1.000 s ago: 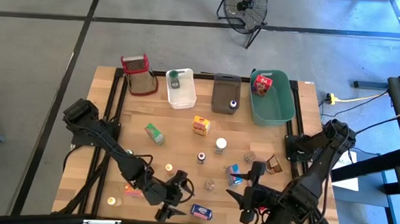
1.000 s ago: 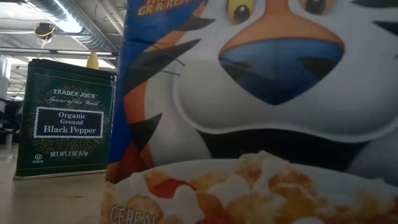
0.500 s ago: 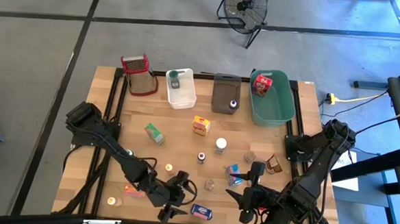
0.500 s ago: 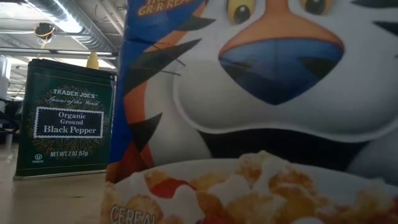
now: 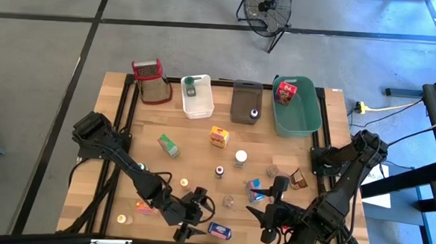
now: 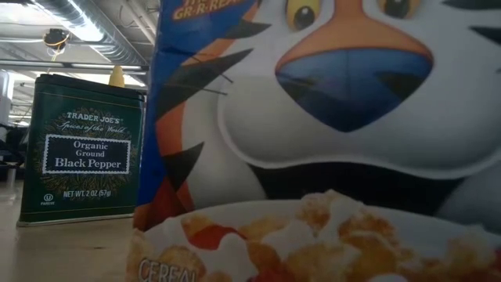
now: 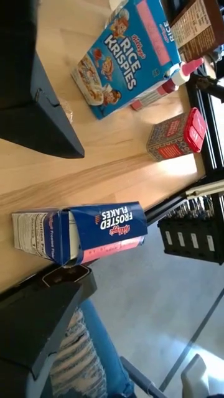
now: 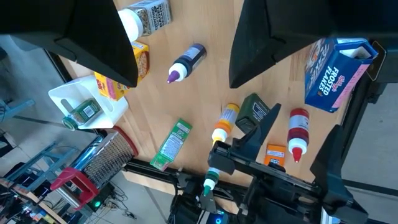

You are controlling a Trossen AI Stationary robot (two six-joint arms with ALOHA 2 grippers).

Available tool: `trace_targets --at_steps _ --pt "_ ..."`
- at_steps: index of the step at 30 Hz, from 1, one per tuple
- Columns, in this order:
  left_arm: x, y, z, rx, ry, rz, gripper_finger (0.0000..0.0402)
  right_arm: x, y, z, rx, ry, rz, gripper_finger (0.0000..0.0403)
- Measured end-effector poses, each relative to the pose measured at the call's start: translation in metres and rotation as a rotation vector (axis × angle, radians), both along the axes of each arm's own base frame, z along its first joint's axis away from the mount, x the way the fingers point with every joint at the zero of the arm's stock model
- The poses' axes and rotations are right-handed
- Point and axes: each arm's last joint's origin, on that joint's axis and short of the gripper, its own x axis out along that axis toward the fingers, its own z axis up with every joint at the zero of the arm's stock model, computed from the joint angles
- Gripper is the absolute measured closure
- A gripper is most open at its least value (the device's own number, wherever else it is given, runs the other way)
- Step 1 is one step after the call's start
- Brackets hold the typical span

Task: Pick & Place Kitchen Items
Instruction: Put the blue cereal box into the green bin

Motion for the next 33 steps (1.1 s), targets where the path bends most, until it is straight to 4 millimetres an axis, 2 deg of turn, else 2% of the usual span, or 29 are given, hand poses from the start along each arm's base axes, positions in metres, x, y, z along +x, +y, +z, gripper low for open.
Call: trace_targets --at_steps 26,33 --pt "-0.004 -0.007 0.0 -0.029 0.013 -0.023 0.0068 0.0 0.0 0.0 0.0 0.001 0.0 0.0149" --pt "0.004 -0.012 -0.018 0.001 -0.003 -0.037 0.0068 0.001 -0.001 0.0 -0.014 0.005 0.005 0.0149"
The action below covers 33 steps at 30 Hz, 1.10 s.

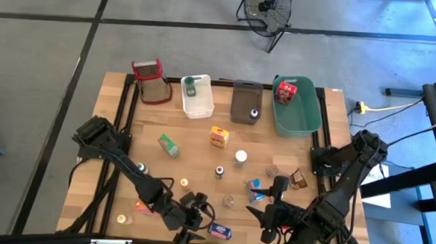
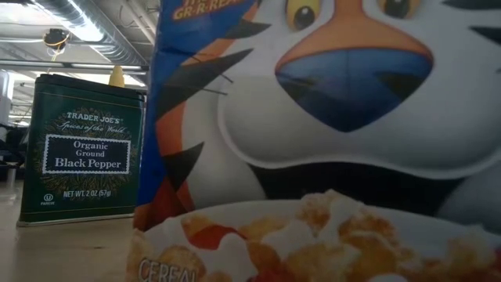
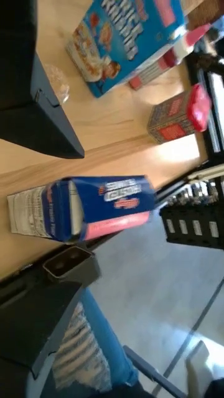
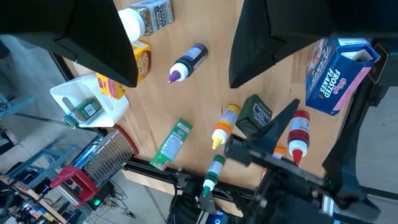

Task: Pick & Place Kitchen Items
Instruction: Put the blue cereal box into the green bin

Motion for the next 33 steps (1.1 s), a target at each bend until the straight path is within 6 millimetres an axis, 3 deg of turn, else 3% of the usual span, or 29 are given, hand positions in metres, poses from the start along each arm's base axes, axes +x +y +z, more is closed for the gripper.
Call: trace_targets --at_steps 33 --pt "0.0071 0.0054 -0.0004 -0.03 -0.019 0.041 0.0068 0.0057 -0.0053 -0.0001 -0.007 0.005 -0.017 0.0149"
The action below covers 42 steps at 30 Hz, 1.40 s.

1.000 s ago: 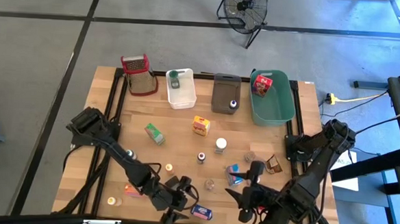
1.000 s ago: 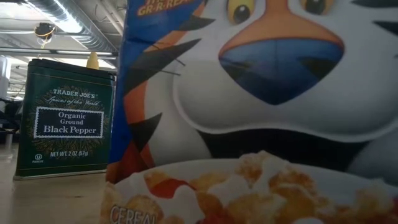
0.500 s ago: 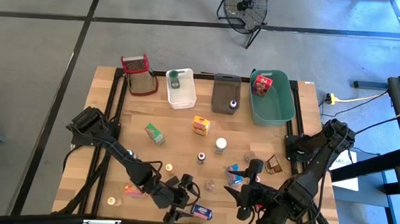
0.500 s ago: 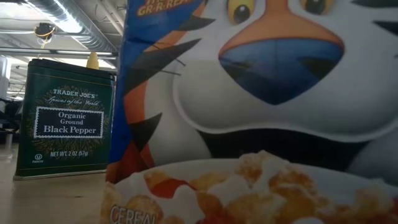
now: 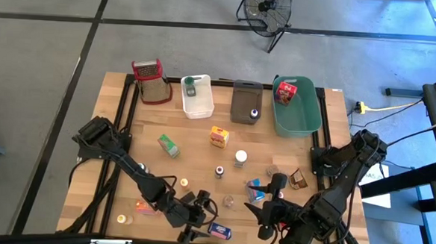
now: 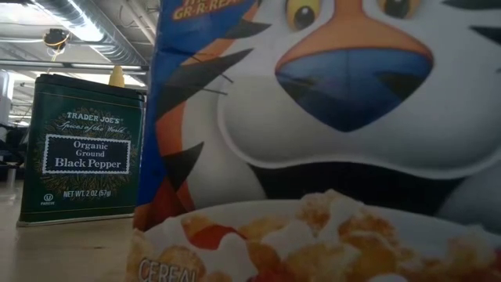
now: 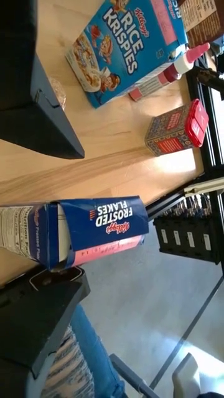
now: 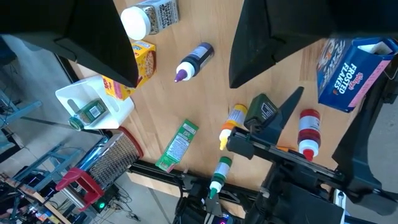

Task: Pick & Place Kitchen Items
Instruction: Put the blue cereal box into the green bin

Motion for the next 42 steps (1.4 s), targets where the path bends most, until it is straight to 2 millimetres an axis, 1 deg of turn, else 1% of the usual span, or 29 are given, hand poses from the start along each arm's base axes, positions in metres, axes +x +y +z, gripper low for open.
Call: trace_targets --at_steps 14,16,20,22,29,35,42 --pt "-0.002 -0.003 -0.001 -0.001 0.001 -0.011 0.0068 0.0 0.0 0.0 0.0 0.0 0.0 0.0149" --pt "0.0 -0.005 -0.006 0.0 -0.002 -0.013 0.0068 0.0 0.0 0.0 0.0 0.0 0.0 0.0149" --pt "0.005 -0.009 -0.025 -0.006 0.017 -0.051 0.0068 0.0 0.0 0.0 0.0 0.0 0.0 0.0149" --pt "0.007 -0.009 -0.029 -0.013 0.026 -0.065 0.0068 0.0 0.0 0.0 0.0 0.0 0.0 0.0149" --pt "0.011 -0.007 -0.027 -0.034 0.006 -0.068 0.0068 0.0 0.0 0.0 0.0 0.0 0.0 0.0149" --pt "0.013 -0.002 -0.028 -0.022 0.003 -0.016 0.0068 0.0 0.0 0.0 0.001 -0.001 0.0 0.0149" --pt "0.013 -0.003 -0.029 -0.027 0.005 -0.016 0.0068 0.0 0.0 0.0 0.002 -0.002 0.0 0.0149"
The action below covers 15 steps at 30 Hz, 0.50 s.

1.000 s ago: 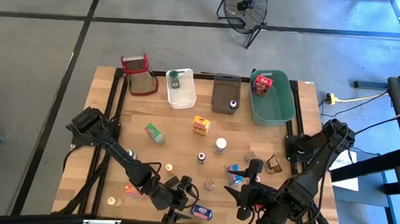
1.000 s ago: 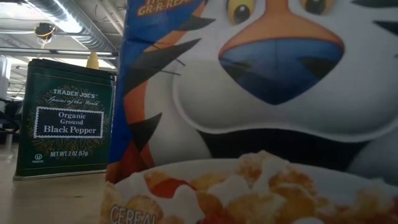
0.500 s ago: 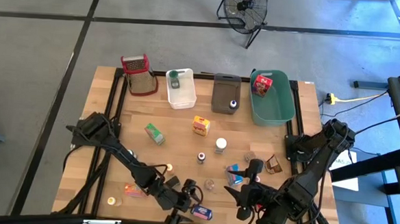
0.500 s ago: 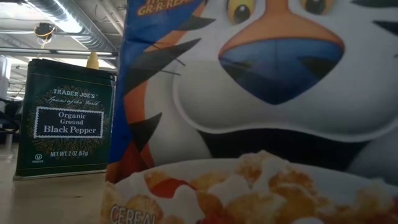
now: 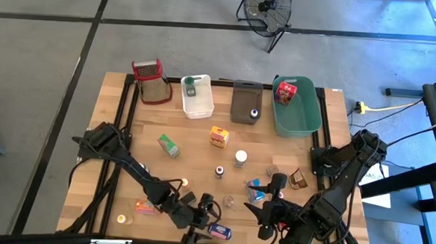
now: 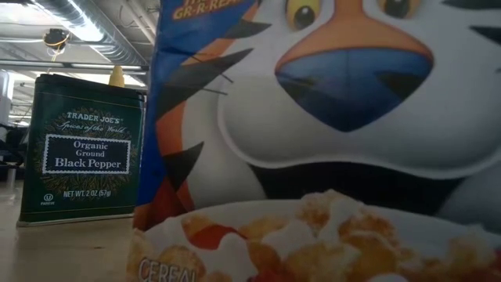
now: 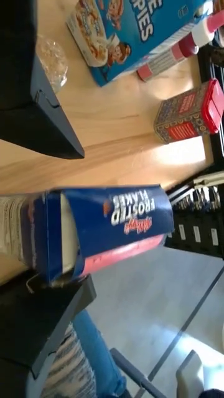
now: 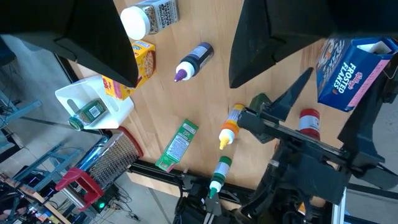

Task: Pick & Place Kitchen Items
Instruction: Put the blue cereal box into the green bin

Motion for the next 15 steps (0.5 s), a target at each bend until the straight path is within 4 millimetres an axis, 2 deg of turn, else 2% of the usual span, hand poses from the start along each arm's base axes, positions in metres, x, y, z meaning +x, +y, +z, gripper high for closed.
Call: trace_targets --at_steps 8,15 --pt "0.007 0.003 -0.014 -0.015 0.022 0.004 0.0068 0.0 0.0 0.0 -0.001 0.0 0.0 0.0149" --pt "0.008 0.002 -0.013 -0.029 0.009 -0.012 0.0068 0.0 0.0 0.0 -0.002 0.001 0.0 0.0149"
